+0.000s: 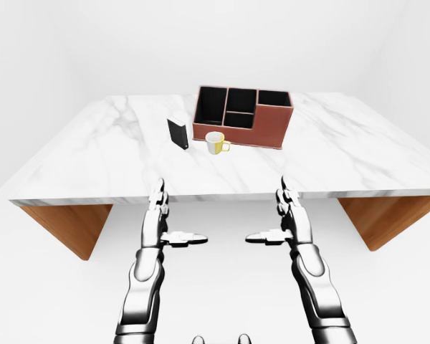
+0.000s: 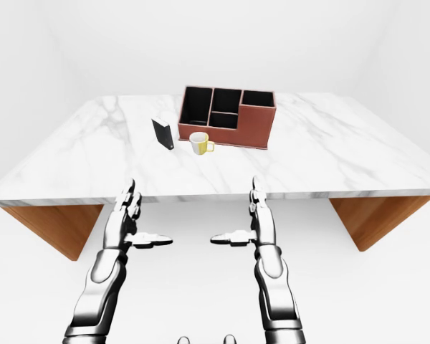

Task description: Pick up the book and place it in the caddy.

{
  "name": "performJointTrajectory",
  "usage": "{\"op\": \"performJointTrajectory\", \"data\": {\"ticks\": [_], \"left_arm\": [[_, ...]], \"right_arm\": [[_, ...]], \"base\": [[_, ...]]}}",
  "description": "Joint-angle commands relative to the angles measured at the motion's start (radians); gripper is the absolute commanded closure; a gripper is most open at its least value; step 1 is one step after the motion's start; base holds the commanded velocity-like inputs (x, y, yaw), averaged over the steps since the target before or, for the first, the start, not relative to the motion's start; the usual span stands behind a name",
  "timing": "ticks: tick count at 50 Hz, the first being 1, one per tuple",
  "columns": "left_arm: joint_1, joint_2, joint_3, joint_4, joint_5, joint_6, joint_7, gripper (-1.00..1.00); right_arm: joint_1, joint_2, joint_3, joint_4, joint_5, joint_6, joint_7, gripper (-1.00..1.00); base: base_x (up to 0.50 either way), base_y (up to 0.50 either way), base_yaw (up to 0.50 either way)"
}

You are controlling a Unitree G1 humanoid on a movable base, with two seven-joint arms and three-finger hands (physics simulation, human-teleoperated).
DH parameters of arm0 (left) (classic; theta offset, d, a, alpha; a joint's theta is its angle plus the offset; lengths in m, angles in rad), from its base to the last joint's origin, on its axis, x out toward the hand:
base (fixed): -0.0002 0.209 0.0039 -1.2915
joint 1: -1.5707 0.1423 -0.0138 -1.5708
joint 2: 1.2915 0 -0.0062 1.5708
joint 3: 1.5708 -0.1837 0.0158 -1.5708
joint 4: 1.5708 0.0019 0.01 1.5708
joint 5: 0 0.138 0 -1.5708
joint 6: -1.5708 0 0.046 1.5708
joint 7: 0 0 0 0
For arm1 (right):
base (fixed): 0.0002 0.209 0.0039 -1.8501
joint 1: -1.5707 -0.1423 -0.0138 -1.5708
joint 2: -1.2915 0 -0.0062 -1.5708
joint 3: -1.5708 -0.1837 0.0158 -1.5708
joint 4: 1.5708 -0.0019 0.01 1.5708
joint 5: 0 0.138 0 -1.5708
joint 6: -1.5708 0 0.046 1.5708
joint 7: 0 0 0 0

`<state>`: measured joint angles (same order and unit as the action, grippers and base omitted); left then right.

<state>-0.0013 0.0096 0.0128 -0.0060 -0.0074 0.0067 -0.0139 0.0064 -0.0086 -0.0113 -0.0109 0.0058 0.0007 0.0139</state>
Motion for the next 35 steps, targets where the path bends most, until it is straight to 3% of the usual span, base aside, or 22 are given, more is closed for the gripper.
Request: {"op": "performJointTrajectory", "data": {"ticks": [1,10,12,16,18,24,35], "left_arm": [[0.0,0.013,0.017,-0.043,0.004,0.032,-0.027,-1.0],[-0.002,0.009,0.015,-0.04,0.012,0.032,-0.034,-1.0],[0.0,0.009,0.014,-0.051,0.003,0.046,-0.044,-1.0],[0.013,0.013,0.01,-0.1,-0.003,0.081,-0.068,-1.0],[0.012,0.02,0.012,-0.122,-0.017,0.081,-0.1,-1.0],[0.006,0.036,0.039,-0.174,0.0,0.081,-0.138,-1.0],[-0.021,0.043,0.067,-0.201,0.011,0.081,-0.142,-1.0]], "right_arm": [[0.028,-0.013,-0.022,-0.04,0.0,0.003,0.03,-1.0],[0.042,-0.014,-0.02,-0.047,-0.032,-0.014,0.042,-1.0],[0.041,-0.014,-0.015,-0.054,-0.041,-0.01,0.048,-1.0],[0.031,-0.018,-0.012,-0.07,-0.056,0.013,0.06,-1.0],[0.024,-0.024,-0.012,-0.069,-0.073,0.013,0.067,-1.0],[-0.037,-0.038,-0.045,-0.075,-0.047,0.087,0.122,-1.0],[-0.104,-0.062,-0.025,-0.061,-0.187,0.087,0.133,-1.0]], "base": [[0.0,0.0,0.0],[0.0,0.0,0.0],[0.0,0.0,0.0],[0.0,0.0,0.0],[0.0,0.0,0.0],[0.0,0.0,0.0],[0.0,0.0,0.0]]}}
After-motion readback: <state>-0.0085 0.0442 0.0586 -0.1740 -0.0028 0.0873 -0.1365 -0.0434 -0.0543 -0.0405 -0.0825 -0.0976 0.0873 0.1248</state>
